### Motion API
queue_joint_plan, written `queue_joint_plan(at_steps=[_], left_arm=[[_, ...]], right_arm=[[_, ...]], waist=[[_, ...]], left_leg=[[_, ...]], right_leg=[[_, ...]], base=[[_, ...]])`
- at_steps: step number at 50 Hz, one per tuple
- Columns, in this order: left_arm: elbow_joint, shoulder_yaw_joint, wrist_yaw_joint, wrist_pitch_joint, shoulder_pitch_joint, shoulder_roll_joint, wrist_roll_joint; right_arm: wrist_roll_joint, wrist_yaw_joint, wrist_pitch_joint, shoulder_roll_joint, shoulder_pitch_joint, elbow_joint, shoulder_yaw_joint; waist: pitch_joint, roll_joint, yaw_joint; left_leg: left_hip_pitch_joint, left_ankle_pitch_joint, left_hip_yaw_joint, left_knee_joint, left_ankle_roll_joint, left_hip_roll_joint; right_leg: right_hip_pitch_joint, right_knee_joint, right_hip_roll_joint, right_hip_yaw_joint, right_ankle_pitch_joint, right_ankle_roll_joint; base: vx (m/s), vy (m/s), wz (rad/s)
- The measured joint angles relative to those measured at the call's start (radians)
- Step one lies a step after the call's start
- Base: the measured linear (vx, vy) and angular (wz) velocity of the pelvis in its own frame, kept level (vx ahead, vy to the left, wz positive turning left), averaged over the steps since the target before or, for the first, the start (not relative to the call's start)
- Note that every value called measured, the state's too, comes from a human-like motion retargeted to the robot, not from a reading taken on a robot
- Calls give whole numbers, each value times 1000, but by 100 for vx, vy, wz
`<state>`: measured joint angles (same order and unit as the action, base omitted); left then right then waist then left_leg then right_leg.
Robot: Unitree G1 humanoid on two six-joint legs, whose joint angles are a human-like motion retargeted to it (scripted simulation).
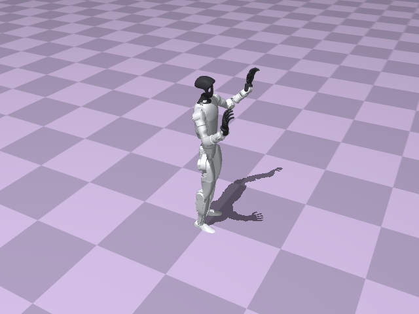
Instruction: Upper body actions
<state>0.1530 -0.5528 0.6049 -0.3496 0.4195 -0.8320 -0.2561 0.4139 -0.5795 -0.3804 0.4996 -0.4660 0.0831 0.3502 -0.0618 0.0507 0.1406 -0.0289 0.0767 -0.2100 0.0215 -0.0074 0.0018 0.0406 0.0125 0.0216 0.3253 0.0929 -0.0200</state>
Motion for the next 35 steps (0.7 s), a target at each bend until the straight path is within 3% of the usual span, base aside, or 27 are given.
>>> queue_joint_plan(at_steps=[8,13,21,28,32,35], left_arm=[[100,-6,-47,-44,-247,160,-2],[375,64,-139,-23,-322,286,-45],[908,124,-274,78,-325,449,-113],[1337,237,-507,274,-330,494,-178],[1431,274,-697,401,-354,525,-274],[1449,287,-742,431,-392,569,-286]], right_arm=[[191,99,-130,-66,253,-140,-40],[359,153,-94,-170,325,-445,-74],[583,302,73,-260,336,-1082,-70],[663,531,378,-255,287,-1682,-60],[614,697,460,-279,321,-1783,-83],[565,727,455,-317,376,-1773,-97]], waist=[[31,-12,12],[42,-13,17],[63,-25,13],[66,-24,0],[79,-28,-9],[81,-31,-18]], left_leg=[[-8,-2,-3,-2,-1,0],[-11,-4,-4,-3,-1,4],[-16,-7,-5,-4,-1,4],[-12,-7,-9,-4,-1,7],[-14,-6,-10,-3,-1,7],[-13,-5,-11,-3,-1,7]], right_leg=[[2,0,1,-3,-5,2],[6,0,-2,-2,-6,2],[11,-1,0,-2,-9,3],[4,-1,-3,-5,-11,3],[7,-1,-3,-6,-10,3],[4,0,-3,-8,-10,3]], base=[[0,0,0],[0,0,0],[0,0,0],[0,0,0],[0,0,0],[0,0,0]])
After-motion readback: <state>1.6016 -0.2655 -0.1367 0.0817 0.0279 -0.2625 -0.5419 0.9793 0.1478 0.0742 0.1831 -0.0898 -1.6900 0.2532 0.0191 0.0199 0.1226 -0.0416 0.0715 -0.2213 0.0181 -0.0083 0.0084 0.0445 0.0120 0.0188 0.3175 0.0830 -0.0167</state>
